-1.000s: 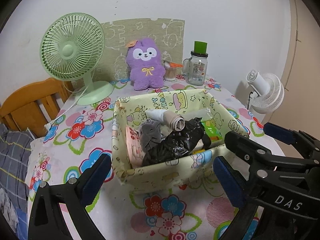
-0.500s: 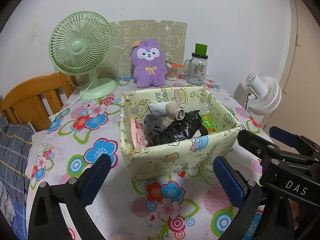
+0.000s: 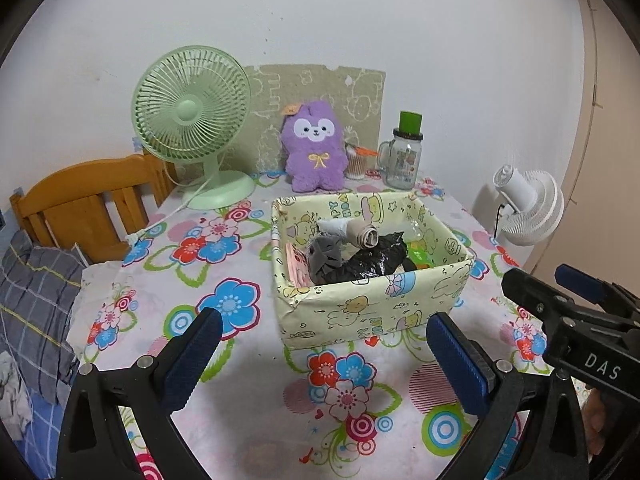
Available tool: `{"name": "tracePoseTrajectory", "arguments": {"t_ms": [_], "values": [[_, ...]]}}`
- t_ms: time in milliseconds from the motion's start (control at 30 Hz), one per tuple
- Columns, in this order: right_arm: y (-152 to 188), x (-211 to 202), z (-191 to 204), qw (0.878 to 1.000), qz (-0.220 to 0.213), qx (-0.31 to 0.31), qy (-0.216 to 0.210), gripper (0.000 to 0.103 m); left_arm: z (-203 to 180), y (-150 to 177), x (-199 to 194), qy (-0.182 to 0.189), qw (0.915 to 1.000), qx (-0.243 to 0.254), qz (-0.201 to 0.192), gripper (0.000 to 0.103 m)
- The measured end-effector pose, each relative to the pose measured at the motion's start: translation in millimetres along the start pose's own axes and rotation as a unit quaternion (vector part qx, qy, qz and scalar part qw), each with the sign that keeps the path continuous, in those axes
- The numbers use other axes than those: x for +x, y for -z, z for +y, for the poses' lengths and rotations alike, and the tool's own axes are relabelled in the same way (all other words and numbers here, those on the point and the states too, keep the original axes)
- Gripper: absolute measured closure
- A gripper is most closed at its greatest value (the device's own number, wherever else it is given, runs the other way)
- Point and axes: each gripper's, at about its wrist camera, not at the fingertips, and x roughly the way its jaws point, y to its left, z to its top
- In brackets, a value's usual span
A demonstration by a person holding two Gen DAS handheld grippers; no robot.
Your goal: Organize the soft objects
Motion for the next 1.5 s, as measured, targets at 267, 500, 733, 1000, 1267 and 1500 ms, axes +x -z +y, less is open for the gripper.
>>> {"name": "tracePoseTrajectory", "arguments": {"t_ms": [267,500,733,1000,1267,1500], "values": [[6.4,-25.8,6.1,1.0,-0.017,-0.016,0.0,0.013,-1.6,2.7,-25.0,-0.001,0.9998,-0.001,-0.019,0.0],[11.5,-50.1,11.0,0.999,-0.037,-0.028,-0.006,0.012,-3.9,5.0,-50.7,-0.016,0.9989,0.002,-0.045,0.0],[16.7,-69.3,12.8,0.998,-0.058,-0.031,0.006,0.01,-7.1,8.6,-70.9,-0.018,0.9978,-0.001,-0.064,0.0],[20.7,-83.1,12.0,0.996,-0.075,-0.037,0.016,0.01,-12.3,13.4,-84.6,-0.015,0.9962,-0.002,-0.086,0.0],[21.1,-86.4,11.1,0.996,-0.08,-0.033,0.019,0.009,-14.8,14.6,-85.6,-0.025,0.9951,0.005,-0.095,0.0],[20.8,-84.4,12.3,0.996,-0.078,-0.034,0.019,0.009,-12.7,14.7,-82.9,-0.025,0.9954,0.003,-0.093,0.0]]}}
